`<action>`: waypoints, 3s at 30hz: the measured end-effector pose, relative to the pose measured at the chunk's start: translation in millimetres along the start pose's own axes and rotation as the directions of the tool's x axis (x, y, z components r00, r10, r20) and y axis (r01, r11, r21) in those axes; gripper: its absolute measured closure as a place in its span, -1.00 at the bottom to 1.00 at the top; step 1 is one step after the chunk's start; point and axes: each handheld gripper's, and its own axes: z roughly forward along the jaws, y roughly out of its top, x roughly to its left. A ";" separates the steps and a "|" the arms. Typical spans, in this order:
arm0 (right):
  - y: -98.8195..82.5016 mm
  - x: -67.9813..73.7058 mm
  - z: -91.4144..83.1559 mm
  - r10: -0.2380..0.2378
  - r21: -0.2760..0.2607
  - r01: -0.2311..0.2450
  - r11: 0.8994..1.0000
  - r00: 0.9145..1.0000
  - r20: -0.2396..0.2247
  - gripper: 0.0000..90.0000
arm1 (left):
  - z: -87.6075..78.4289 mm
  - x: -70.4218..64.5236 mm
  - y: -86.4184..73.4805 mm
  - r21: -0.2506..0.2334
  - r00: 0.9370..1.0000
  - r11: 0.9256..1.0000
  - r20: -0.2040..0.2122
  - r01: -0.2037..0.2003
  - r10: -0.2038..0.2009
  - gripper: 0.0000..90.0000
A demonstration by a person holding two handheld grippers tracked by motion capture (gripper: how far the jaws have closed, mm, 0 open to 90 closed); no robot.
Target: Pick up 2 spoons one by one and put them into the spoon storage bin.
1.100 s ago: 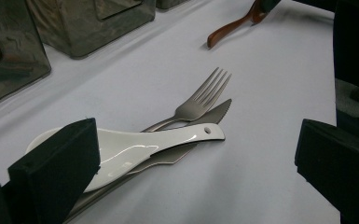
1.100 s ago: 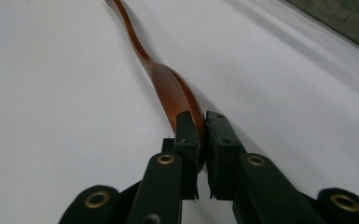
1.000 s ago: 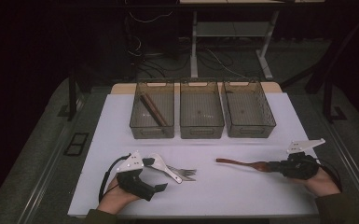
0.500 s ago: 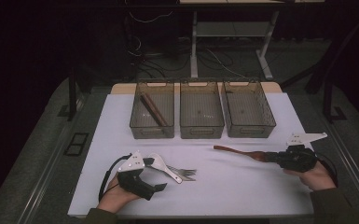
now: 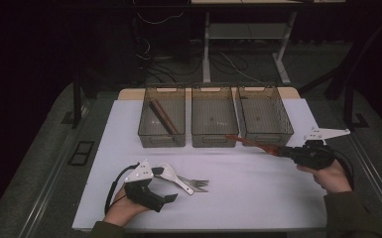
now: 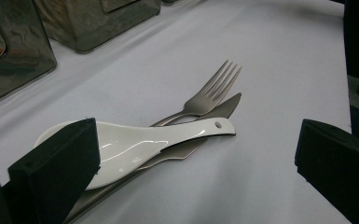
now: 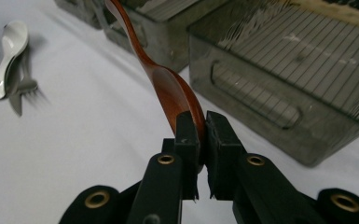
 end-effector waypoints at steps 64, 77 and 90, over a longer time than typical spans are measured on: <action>120.3 29.8 141.9 0.041 0.053 -0.052 0.997 0.980 0.195 0.45 | -1.6 -3.9 0.6 -0.013 1.000 1.000 0.010 0.003 -0.003 -1.00; 102.1 36.4 105.6 0.033 -0.044 -0.031 0.999 0.999 0.039 -0.18 | -2.6 -3.9 0.4 -0.009 1.000 1.000 0.004 0.002 -0.002 -1.00; 53.5 37.3 67.4 0.049 -0.096 -0.049 0.994 0.999 0.002 -0.46 | -2.2 -5.3 1.0 -0.006 1.000 1.000 0.003 0.004 -0.004 -1.00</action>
